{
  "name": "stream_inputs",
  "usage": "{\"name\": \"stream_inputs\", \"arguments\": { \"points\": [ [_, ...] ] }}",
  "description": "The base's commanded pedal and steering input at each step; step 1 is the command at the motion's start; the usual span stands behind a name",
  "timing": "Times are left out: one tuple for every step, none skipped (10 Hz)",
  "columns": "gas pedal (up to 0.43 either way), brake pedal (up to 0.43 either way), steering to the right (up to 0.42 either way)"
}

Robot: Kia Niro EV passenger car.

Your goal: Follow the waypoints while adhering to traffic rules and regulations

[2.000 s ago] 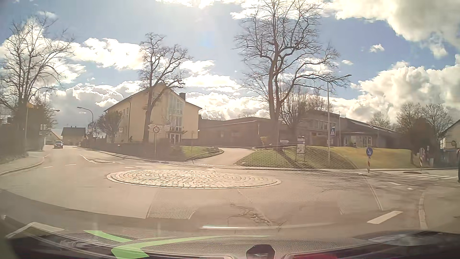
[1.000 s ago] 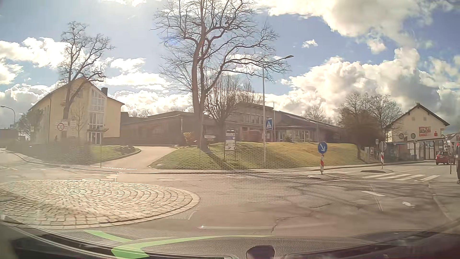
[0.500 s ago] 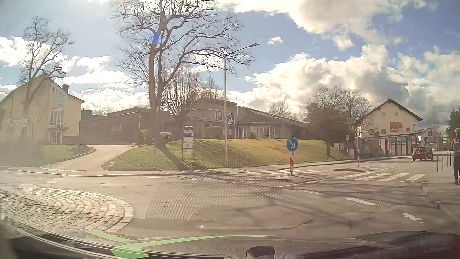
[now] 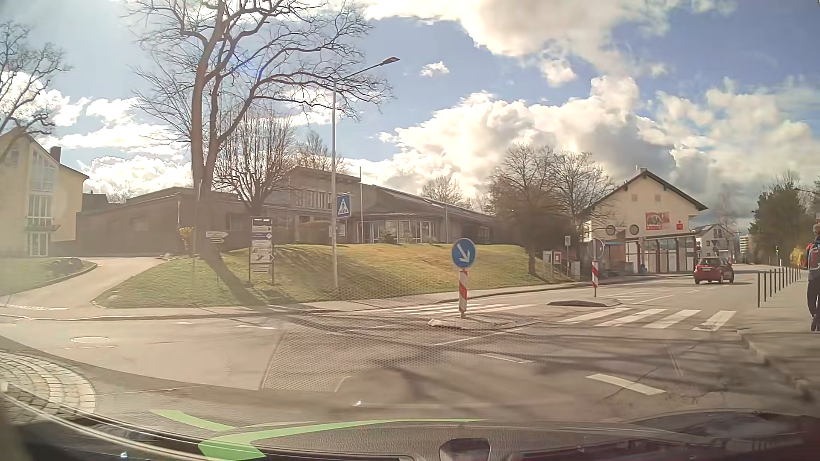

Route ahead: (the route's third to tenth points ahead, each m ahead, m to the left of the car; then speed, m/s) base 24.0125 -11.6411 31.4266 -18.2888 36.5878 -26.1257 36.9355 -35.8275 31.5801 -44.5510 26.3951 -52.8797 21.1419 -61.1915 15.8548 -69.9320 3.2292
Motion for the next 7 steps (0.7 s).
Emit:
{"name": "stream_inputs", "arguments": {
  "points": [
    [0.0, 0.165, 0.276],
    [0.0, 0.171, 0.275],
    [0.0, 0.171, 0.274],
    [0.0, 0.177, 0.274],
    [0.0, 0.177, 0.274],
    [0.0, 0.177, 0.273],
    [0.0, 0.177, 0.272]
  ]
}}
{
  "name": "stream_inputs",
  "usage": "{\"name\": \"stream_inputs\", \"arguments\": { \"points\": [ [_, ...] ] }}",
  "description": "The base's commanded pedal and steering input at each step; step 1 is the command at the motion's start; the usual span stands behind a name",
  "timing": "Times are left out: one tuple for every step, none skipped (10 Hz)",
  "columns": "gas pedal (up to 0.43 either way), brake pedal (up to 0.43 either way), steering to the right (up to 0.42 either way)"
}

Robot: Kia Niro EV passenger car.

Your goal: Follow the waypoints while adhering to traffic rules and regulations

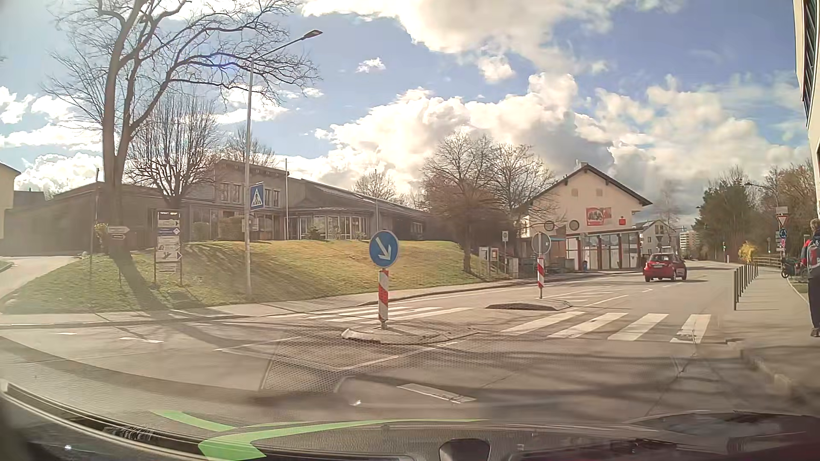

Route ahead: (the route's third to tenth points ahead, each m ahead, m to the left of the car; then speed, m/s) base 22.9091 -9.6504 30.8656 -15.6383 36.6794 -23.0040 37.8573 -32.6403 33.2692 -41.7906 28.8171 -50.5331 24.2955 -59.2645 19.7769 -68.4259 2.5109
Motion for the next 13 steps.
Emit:
{"name": "stream_inputs", "arguments": {
  "points": [
    [0.0, 0.177, 0.27],
    [0.0, 0.171, 0.267],
    [0.0, 0.043, 0.266],
    [0.0, 0.0, 0.266],
    [0.0, 0.0, 0.263],
    [0.0, 0.0, 0.261],
    [0.02, 0.0, 0.259],
    [0.197, 0.0, 0.259],
    [0.248, 0.0, 0.259],
    [0.287, 0.0, 0.259],
    [0.287, 0.0, 0.256],
    [0.287, 0.0, 0.252],
    [0.287, 0.0, 0.249]
  ]
}}
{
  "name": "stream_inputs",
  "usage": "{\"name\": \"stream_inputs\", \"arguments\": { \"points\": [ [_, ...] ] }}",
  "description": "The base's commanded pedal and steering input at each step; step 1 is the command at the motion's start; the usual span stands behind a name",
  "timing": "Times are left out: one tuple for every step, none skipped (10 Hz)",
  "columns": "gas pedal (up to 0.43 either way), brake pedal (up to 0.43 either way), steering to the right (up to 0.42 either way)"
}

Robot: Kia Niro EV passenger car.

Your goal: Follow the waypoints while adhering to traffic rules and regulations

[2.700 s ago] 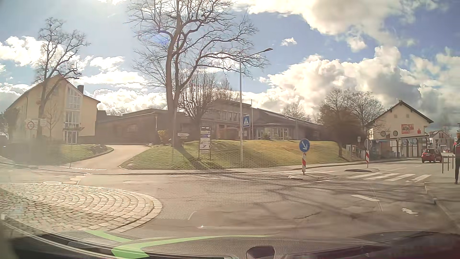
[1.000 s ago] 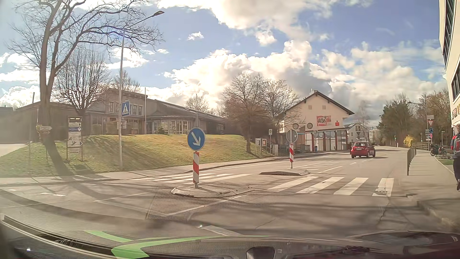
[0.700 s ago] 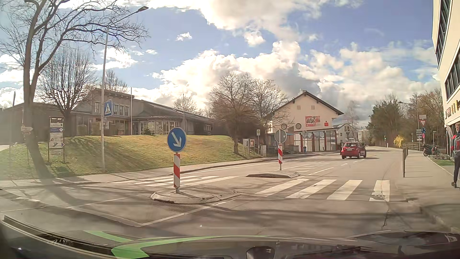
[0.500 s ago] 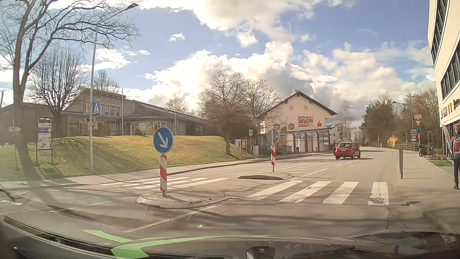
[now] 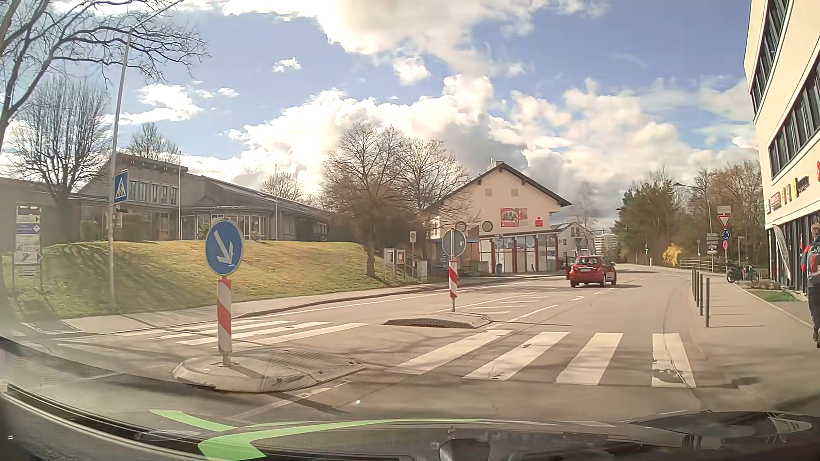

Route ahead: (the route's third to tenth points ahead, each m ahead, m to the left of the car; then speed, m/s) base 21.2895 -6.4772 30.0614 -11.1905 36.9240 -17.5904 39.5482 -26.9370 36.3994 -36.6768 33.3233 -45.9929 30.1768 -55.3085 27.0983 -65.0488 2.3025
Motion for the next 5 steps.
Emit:
{"name": "stream_inputs", "arguments": {
  "points": [
    [0.287, 0.0, 0.246],
    [0.287, 0.0, 0.244],
    [0.287, 0.0, 0.244],
    [0.287, 0.0, 0.243],
    [0.28, 0.0, 0.241]
  ]
}}
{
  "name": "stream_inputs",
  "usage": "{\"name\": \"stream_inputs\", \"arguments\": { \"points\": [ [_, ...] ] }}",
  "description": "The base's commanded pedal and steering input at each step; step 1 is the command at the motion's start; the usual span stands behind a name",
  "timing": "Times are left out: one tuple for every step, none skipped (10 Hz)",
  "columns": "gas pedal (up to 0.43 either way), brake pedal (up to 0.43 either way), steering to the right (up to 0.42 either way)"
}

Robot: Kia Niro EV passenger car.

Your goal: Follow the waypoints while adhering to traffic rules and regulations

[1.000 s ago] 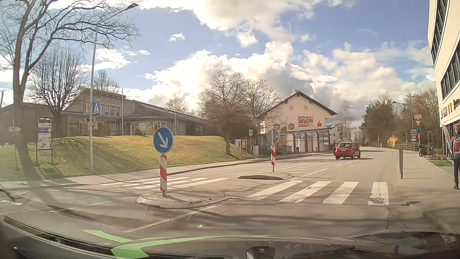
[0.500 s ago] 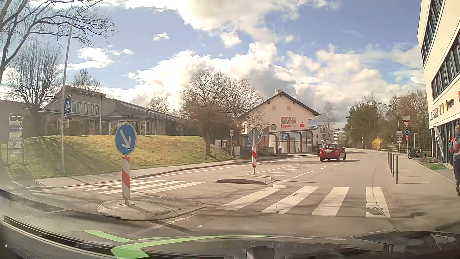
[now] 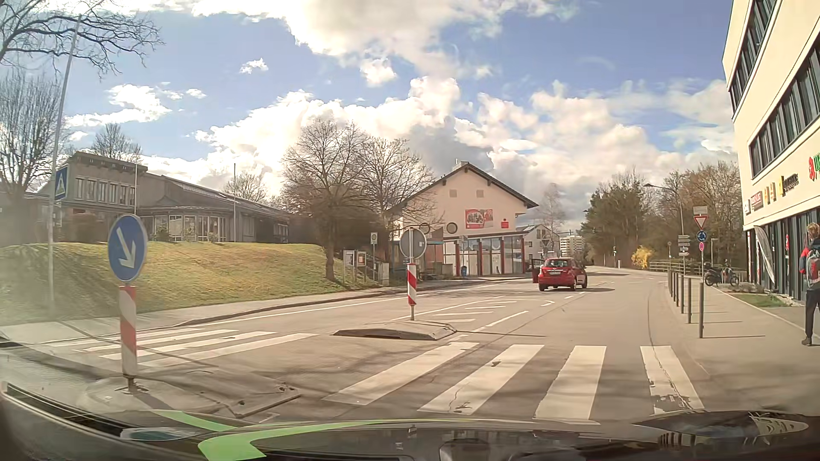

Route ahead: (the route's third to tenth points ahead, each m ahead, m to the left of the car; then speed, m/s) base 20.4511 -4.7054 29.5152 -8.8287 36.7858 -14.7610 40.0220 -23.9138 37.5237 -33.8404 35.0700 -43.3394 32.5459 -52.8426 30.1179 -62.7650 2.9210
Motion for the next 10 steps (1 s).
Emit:
{"name": "stream_inputs", "arguments": {
  "points": [
    [0.28, 0.0, 0.24],
    [0.28, 0.0, 0.24],
    [0.268, 0.0, 0.24],
    [0.24, 0.0, 0.24],
    [0.24, 0.0, 0.24],
    [0.24, 0.0, 0.24],
    [0.24, 0.0, 0.237],
    [0.24, 0.0, 0.228],
    [0.24, 0.0, 0.221],
    [0.24, 0.0, 0.217]
  ]
}}
